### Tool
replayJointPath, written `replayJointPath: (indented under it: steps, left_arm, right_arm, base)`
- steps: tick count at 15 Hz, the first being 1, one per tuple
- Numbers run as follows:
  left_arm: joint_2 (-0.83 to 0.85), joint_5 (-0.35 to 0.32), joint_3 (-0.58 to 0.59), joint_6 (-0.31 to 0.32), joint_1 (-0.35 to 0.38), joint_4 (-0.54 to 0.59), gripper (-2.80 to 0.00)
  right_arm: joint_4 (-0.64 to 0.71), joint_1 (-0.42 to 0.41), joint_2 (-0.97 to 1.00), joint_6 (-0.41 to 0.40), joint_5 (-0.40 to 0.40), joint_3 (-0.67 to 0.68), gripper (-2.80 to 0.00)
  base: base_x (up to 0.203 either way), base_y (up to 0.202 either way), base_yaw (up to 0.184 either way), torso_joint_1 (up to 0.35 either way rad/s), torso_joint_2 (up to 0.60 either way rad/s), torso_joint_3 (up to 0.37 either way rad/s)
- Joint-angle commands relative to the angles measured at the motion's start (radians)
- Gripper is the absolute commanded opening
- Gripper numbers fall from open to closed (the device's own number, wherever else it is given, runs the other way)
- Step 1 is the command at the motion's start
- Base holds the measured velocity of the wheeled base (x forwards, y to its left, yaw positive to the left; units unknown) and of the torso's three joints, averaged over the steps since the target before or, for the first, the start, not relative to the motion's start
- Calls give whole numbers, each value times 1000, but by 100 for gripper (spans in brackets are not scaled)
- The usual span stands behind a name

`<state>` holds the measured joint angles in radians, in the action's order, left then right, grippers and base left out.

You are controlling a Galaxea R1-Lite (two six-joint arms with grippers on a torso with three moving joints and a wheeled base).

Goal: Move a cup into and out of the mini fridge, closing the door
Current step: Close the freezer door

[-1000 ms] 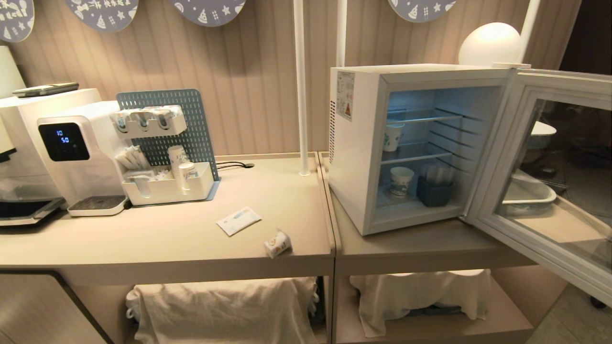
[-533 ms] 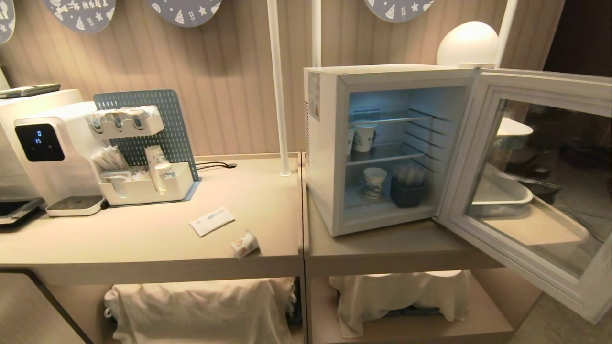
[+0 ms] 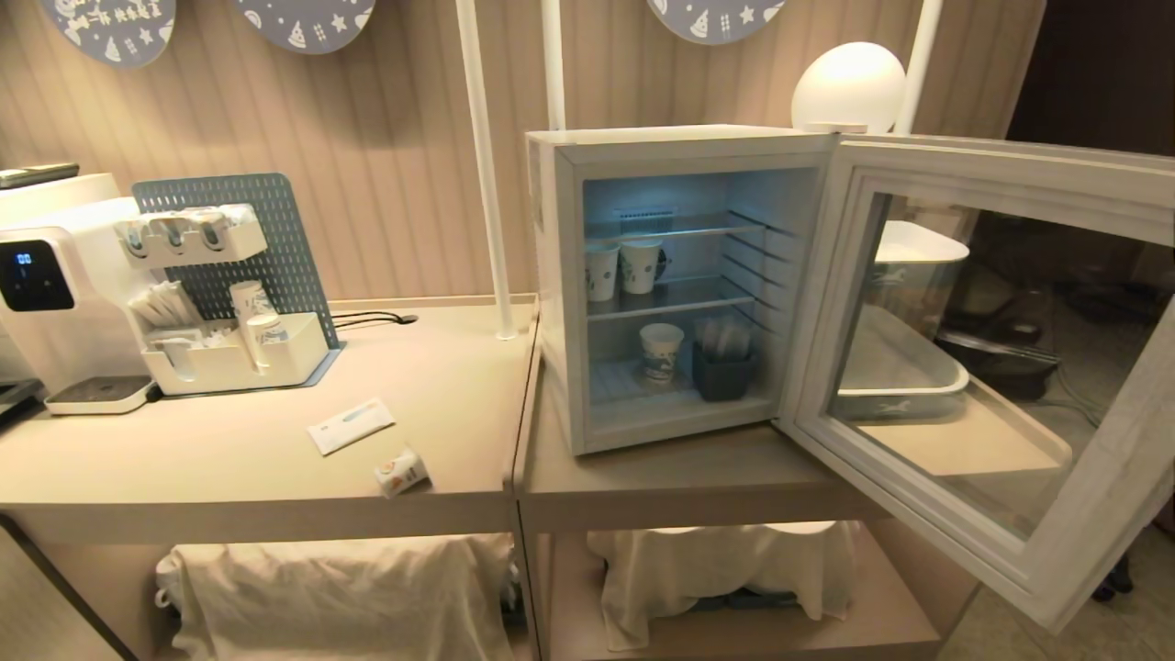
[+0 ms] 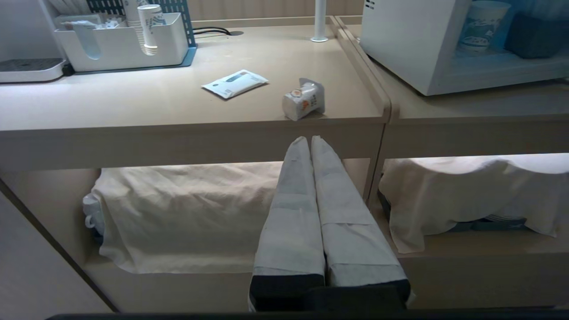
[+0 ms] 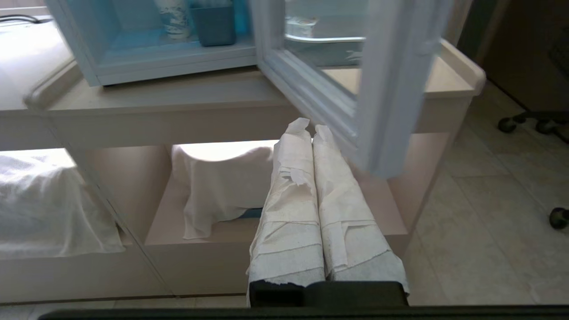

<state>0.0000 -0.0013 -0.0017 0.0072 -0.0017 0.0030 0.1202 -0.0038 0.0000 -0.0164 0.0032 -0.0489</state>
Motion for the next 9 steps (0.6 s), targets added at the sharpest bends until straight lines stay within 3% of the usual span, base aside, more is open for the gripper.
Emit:
replayJointPath:
  steps: [1,9]
  left_arm:
    - [0,0,0,0,0,0,-280]
    - [0,0,1,0,0,0,-280]
  right_arm:
    - [1,-1,2,0,0,0,-280]
    - [1,-1,2,0,0,0,-280]
  base:
    - [0,-196,-1,2,2,7]
    - [0,-193,2,3,3,2]
